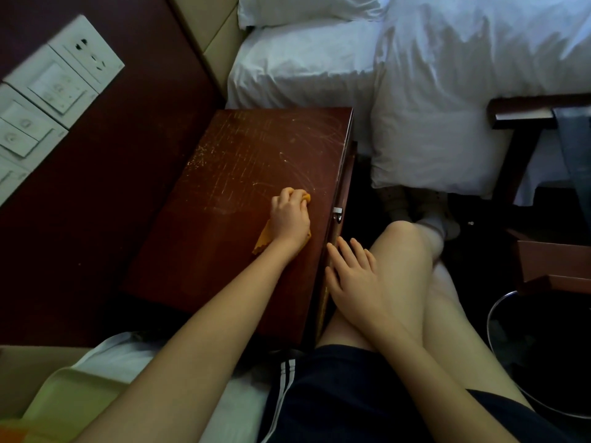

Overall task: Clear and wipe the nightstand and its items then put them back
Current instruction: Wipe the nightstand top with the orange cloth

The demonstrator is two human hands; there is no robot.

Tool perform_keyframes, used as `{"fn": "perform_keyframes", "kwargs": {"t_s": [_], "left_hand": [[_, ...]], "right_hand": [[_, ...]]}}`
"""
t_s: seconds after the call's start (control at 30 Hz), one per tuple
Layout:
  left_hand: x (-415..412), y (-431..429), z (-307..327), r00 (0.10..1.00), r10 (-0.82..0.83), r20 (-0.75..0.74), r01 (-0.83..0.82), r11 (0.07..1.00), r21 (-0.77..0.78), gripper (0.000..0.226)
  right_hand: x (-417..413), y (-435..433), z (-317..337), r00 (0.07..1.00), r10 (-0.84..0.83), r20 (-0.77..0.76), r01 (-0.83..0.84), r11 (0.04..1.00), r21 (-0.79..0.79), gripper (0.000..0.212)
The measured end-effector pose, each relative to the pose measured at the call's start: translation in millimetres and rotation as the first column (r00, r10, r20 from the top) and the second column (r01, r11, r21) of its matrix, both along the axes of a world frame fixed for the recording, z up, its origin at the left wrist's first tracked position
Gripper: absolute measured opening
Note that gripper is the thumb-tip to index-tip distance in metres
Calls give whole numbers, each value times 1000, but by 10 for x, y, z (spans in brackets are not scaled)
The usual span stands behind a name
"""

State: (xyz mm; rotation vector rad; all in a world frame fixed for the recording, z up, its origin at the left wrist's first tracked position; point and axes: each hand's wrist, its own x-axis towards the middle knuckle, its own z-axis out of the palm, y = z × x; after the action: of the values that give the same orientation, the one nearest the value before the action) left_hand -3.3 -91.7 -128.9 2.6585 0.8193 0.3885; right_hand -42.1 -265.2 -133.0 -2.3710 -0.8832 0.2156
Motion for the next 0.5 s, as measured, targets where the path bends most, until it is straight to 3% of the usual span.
{"fn": "perform_keyframes", "kwargs": {"t_s": [0.13,0.37,0.5], "left_hand": [[134,-116,21,1000,13,-6,-13,1000,6,29],[-273,-173,15,919,-394,1,394,919,5,28],[-391,-17,-12,941,-339,-9,339,941,9,28]], "right_hand": [[-6,-8,9,1000,-8,11,8,1000,12,45],[8,-1,1,1000,-12,0,12,1000,26,45],[6,4,1,1000,-16,-3,16,1000,18,46]]}}
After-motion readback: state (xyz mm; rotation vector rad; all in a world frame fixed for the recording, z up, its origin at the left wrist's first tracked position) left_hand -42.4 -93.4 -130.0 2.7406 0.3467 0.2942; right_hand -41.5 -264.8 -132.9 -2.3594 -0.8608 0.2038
